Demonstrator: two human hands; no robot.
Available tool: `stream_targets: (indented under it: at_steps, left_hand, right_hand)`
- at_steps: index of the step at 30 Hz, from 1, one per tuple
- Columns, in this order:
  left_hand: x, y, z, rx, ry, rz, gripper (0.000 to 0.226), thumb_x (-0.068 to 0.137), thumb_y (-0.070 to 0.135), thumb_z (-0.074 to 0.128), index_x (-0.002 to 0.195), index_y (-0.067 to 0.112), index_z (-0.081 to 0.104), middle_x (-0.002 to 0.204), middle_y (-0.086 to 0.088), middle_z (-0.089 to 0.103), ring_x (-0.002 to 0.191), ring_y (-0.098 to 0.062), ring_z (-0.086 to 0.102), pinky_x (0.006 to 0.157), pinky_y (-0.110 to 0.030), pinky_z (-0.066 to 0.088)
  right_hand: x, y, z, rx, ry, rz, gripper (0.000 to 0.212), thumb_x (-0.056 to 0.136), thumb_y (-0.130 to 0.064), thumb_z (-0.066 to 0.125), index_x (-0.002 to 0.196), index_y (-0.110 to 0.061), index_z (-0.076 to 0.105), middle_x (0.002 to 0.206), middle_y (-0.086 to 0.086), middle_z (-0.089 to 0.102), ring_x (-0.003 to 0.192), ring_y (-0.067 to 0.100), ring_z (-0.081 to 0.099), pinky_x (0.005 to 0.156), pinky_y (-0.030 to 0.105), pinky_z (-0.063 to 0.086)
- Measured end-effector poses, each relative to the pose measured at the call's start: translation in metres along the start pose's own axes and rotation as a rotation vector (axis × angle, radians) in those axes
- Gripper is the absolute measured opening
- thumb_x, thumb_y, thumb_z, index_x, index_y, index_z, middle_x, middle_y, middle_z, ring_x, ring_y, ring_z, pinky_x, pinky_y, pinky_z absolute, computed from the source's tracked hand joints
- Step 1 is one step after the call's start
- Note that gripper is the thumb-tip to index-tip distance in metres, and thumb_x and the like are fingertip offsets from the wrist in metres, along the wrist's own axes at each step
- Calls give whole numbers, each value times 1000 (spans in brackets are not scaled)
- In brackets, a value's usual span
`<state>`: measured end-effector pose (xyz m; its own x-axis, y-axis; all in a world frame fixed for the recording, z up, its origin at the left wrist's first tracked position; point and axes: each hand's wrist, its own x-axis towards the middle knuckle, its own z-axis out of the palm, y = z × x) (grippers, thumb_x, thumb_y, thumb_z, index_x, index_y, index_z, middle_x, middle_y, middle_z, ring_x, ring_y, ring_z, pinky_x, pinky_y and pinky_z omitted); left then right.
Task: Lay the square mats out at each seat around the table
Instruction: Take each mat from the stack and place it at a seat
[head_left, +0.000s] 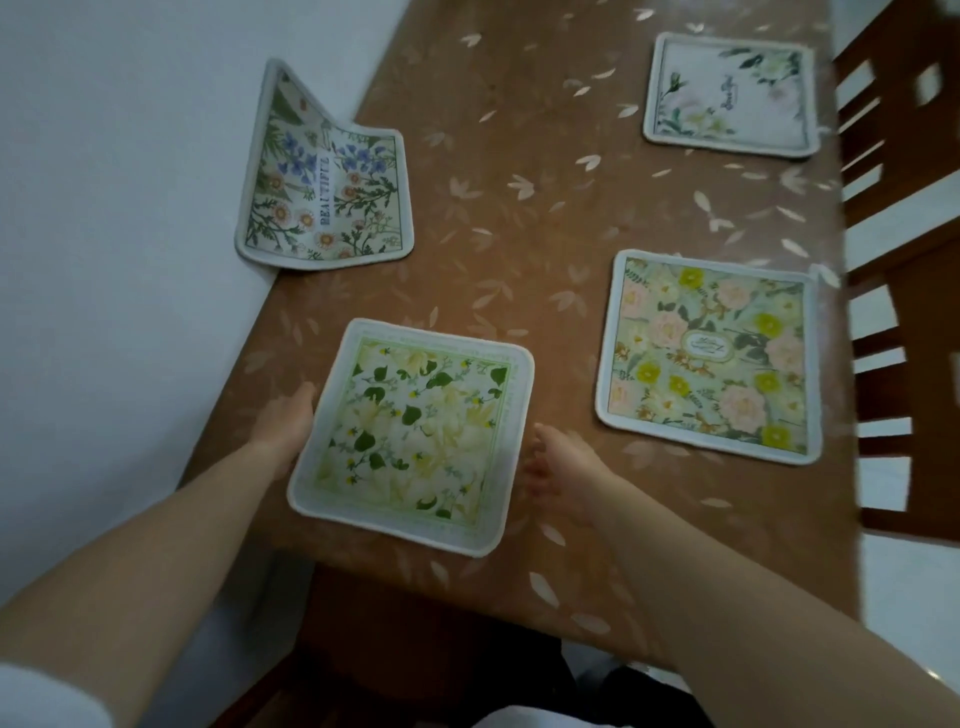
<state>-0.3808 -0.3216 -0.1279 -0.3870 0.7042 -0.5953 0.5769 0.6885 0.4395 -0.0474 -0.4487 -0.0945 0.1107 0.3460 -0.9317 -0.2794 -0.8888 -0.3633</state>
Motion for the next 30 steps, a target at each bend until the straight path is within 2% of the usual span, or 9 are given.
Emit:
stream_targets:
  at_steps: [3,7,9,12,16,21,24,27,30]
  left_hand:
    - [0,-8,-10,-23,-10,-28,74,100,63,34,146,10,56,151,-17,55,134,-37,54,109,-44,43]
    - [0,-14,-14,-237,-187,-91,70,102,62,33,126,5,66,125,-14,68,110,-28,63,98,-45,50]
    - [-3,-17,-15,-261,-208,-72,70,102,63,33,124,5,66,115,-11,70,102,-24,64,91,-41,50]
    - [-10,-25,-18,-250,-201,-38,68,101,62,35,119,5,67,111,-11,71,101,-25,65,87,-41,51]
    - [-22,-37,-22,-254,-224,-23,59,101,62,40,109,9,65,108,-10,68,90,-20,63,71,-33,49]
    - [-41,-41,-25,-276,-220,20,50,99,64,42,91,21,66,94,2,71,77,-8,69,63,-29,46]
    - [-62,-39,-25,-323,-191,66,57,100,65,40,107,16,68,105,2,69,95,-14,66,77,-33,49]
    - [-89,-29,-25,-356,-266,100,73,100,68,32,139,12,57,129,-4,60,118,-21,57,101,-43,46]
    - [-126,-11,-22,-417,-275,162,72,99,68,31,135,13,61,129,-4,64,117,-21,61,98,-43,50]
  right_hand:
    - [2,5,7,31,1,-21,27,102,-41,56,92,-17,60,94,9,69,75,26,67,74,45,57]
    - [6,11,16,5,8,-22,27,102,-41,57,92,-16,57,106,16,70,99,36,71,103,59,53]
    - [7,14,20,-15,31,-32,22,102,-38,55,89,-20,52,104,16,69,98,35,70,101,59,54]
    - [9,22,23,-54,33,-37,21,102,-38,52,98,-18,59,102,16,72,94,36,73,82,50,58]
    - [10,37,24,-99,3,-21,43,103,-46,52,118,-8,63,110,15,72,100,35,72,77,48,57]
    - [-4,39,22,-98,15,-104,37,100,-48,55,110,-15,65,100,13,74,81,29,74,61,41,59]
    - [-19,39,15,-43,6,-170,30,101,-47,54,103,-20,66,85,8,78,59,21,75,51,35,60]
    - [-40,40,7,46,-47,-223,30,102,-47,54,104,-21,67,104,7,74,77,22,78,57,37,62]
    - [-67,39,-9,132,-57,-281,40,103,-51,53,124,-20,64,117,5,70,98,24,74,72,42,61]
